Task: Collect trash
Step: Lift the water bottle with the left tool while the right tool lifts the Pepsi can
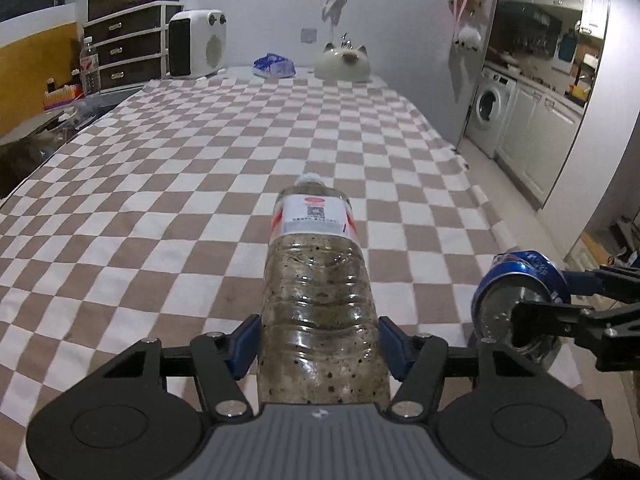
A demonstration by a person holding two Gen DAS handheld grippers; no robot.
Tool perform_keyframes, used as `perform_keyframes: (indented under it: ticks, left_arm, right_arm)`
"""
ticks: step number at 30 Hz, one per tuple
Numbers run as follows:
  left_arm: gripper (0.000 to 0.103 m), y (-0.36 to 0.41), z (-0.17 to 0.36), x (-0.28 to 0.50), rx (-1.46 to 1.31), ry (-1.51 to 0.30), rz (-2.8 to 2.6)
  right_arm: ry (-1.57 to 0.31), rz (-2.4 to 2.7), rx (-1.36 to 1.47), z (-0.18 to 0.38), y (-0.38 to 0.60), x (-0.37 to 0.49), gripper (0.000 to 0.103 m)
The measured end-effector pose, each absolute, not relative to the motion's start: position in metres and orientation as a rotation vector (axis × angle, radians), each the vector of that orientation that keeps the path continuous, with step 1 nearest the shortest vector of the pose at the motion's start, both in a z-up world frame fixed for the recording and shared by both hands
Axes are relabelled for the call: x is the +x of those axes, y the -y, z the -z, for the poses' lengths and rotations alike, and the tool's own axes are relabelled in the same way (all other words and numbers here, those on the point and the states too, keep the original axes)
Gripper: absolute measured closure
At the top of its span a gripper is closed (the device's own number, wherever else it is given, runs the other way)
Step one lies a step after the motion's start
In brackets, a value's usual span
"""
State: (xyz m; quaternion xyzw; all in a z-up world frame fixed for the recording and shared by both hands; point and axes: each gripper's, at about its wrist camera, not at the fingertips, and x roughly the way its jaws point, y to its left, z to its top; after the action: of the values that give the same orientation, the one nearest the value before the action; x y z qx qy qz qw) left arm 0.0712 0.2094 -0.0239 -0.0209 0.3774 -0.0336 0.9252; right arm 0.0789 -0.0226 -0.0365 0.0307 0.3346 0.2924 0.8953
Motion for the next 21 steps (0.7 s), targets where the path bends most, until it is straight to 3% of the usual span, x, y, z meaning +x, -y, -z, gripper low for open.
perform_keyframes:
  ticks: [14,21]
  left_arm:
    - [0.041,-0.189,0.014,0.056,-0.052,-0.692,0.084]
    - [0.038,-0.182,0.023,0.064,-0.024,-0.848,0.110]
  right_arm:
    - [-0.659,-0.590,0.077,0.030,0.039,0.074,0.025]
    - [-0.660,-0.590,0.063,0.032,0.044,0.070,0.025]
